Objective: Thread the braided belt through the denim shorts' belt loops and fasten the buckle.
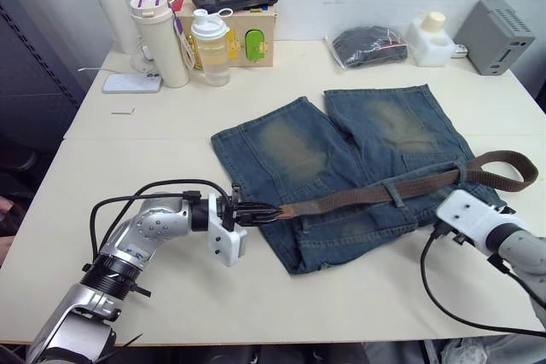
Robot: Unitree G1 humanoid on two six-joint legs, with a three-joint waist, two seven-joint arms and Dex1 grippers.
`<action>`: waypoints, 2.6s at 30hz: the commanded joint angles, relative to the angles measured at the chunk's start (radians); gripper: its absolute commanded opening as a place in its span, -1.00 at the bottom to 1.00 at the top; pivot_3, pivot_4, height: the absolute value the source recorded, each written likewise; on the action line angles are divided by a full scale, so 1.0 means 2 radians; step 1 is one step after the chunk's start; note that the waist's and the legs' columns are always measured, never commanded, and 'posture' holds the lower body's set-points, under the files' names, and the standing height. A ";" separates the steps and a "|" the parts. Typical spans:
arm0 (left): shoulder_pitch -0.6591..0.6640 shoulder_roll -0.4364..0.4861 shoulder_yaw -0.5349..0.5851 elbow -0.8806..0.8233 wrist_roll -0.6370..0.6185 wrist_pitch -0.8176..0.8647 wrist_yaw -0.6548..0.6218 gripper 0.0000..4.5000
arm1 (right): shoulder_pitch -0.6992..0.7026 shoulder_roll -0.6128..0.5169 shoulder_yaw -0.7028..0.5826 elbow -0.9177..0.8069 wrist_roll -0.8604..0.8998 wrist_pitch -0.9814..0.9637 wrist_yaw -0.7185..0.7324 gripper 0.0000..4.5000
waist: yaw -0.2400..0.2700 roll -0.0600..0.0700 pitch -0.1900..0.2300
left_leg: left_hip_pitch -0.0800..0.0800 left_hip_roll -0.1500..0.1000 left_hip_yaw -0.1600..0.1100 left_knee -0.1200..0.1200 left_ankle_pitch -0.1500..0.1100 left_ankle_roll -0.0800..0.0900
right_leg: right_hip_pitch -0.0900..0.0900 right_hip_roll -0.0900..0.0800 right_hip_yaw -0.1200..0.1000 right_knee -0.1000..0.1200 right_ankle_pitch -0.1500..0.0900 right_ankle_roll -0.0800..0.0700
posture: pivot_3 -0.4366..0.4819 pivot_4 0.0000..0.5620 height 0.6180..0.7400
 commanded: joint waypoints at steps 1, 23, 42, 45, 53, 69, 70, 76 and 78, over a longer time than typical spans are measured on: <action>0.005 0.001 0.021 -0.017 -0.002 -0.017 0.019 -1.00 | -0.038 0.027 -0.121 -0.130 0.159 0.117 0.084 0.73 | 0.000 0.000 0.000 | 0.000 0.000 0.000 0.000 0.000 0.000 | 0.000 0.000 0.000 0.000 0.000 0.000 | -0.05 -0.47 0.18; -0.003 -0.003 0.045 -0.029 0.048 -0.048 0.070 -1.00 | -0.093 0.344 0.064 -0.134 1.050 0.019 -0.532 0.99 | -0.004 -0.002 0.000 | 0.000 0.001 0.000 0.000 0.000 0.000 | -0.001 0.000 0.000 0.000 0.000 -0.001 | -0.05 -0.47 0.18; -0.004 -0.002 0.036 -0.034 0.039 -0.036 0.063 -1.00 | -0.116 0.393 0.032 -0.133 1.050 -0.006 -0.590 -0.99 | -0.015 -0.001 0.000 | -0.001 0.001 0.001 -0.001 -0.001 0.001 | -0.004 0.001 0.002 0.003 0.000 -0.001 | -0.05 -0.47 0.18; 0.005 -0.002 0.033 -0.047 -0.006 -0.004 0.048 -0.63 | -0.119 0.380 0.027 -0.128 1.050 -0.001 -0.582 -1.00 | -0.015 -0.001 0.000 | -0.001 0.001 0.001 -0.001 -0.001 0.001 | -0.005 0.001 0.002 0.004 0.000 -0.001 | -0.05 -0.47 0.18; 0.104 0.052 0.061 -0.161 -0.197 0.242 -0.038 0.43 | -0.097 0.285 -0.018 -0.118 0.999 0.031 -0.492 -1.00 | -0.017 -0.001 0.000 | -0.002 0.001 0.002 -0.001 -0.001 0.001 | -0.007 0.000 0.003 0.003 0.000 -0.001 | -0.05 -0.47 0.18; 0.157 0.049 0.102 -0.244 -0.234 0.403 -0.061 0.43 | -0.099 0.301 0.047 -0.071 0.835 0.073 -0.398 -1.00 | -0.015 0.000 0.000 | -0.002 0.001 0.002 -0.001 -0.001 0.001 | -0.006 0.000 0.003 0.003 -0.001 -0.002 | -0.05 -0.47 0.18; 0.156 0.047 0.102 -0.244 -0.232 0.403 -0.061 0.43 | -0.102 0.307 0.054 -0.069 0.825 0.076 -0.396 -1.00 | -0.015 0.000 0.000 | -0.002 0.001 0.002 -0.001 -0.001 0.001 | -0.006 0.000 0.003 0.003 -0.001 -0.002 | -0.05 -0.47 0.18; 0.141 0.029 0.095 -0.233 -0.216 0.399 -0.064 0.43 | -0.123 0.337 0.095 -0.047 0.781 0.106 -0.384 -1.00 | -0.016 0.000 0.000 | -0.002 0.001 0.002 -0.001 -0.001 0.001 | -0.006 0.001 0.003 0.003 -0.001 -0.002 | -0.05 -0.47 0.18; 0.132 0.024 0.083 -0.217 -0.187 0.368 -0.070 0.43 | -0.130 0.348 0.107 -0.036 0.774 0.120 -0.384 -1.00 | -0.016 0.000 0.000 | -0.002 0.001 0.002 -0.001 -0.001 0.001 | -0.006 0.001 0.003 0.003 -0.001 -0.002 | -0.05 -0.47 0.18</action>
